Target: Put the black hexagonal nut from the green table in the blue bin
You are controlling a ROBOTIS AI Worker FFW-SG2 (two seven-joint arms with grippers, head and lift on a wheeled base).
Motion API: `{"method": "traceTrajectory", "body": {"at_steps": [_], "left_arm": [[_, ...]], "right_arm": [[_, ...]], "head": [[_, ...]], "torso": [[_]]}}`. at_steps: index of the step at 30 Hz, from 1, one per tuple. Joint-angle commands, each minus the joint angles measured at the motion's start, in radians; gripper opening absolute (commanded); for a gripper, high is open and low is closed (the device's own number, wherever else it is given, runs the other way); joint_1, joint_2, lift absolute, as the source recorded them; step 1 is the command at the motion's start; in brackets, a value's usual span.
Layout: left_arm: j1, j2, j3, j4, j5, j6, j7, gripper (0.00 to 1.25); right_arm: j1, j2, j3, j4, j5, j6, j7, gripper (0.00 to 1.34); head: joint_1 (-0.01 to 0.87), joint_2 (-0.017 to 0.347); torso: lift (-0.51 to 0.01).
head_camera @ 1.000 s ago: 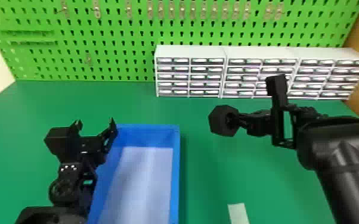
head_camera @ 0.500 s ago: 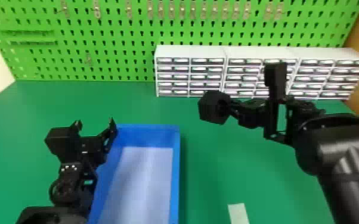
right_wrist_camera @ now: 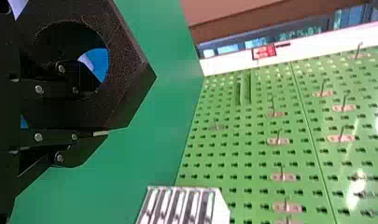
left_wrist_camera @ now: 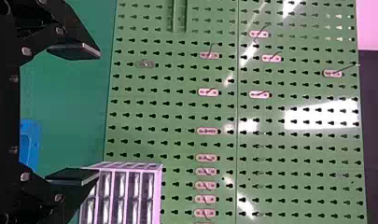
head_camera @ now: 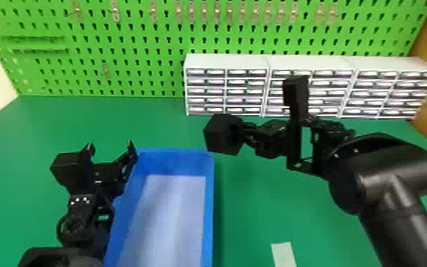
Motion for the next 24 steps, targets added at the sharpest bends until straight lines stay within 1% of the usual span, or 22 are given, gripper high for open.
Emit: {"method": "traceTrajectory", "body": {"at_steps": [1,10,24], "left_arm": [[0.0,0.0,0.0,0.0,0.0,0.0,0.001,0.89],[0.0,0.0,0.006,0.0,0.0,-0.002,0.002,0.89],[0.0,0.0,0.006,0.0,0.0,-0.003,0.002,0.89]], "right_arm": [[-0.011,-0.005,0.051,0.0,-0.034,0.0,-0.01,0.32],[-0.034,-0.013,0.145,-0.001,-0.084,-0.003,-0.035,0.32],[-0.057,-0.022,0.255,0.002,-0.144,-0.012,-0.076,0.32]], "head": [[0.657,0.057],[0.657,0.057],[0.657,0.057]], "torso": [[-0.095],[-0.095],[-0.095]]}}
